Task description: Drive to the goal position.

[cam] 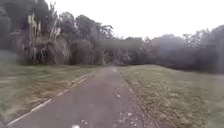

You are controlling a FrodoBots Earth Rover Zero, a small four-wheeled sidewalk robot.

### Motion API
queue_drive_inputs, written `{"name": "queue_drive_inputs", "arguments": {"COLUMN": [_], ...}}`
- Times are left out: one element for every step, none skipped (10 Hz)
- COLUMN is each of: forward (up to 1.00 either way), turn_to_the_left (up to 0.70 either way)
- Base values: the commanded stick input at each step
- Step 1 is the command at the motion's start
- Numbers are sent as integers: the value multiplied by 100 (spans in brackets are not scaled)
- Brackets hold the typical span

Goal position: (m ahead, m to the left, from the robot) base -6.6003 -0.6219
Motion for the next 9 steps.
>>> {"name": "queue_drive_inputs", "arguments": {"forward": [45,45,45,45,45,45,45,45,45], "turn_to_the_left": [1,1,1,1,1,1,1,1,1]}}
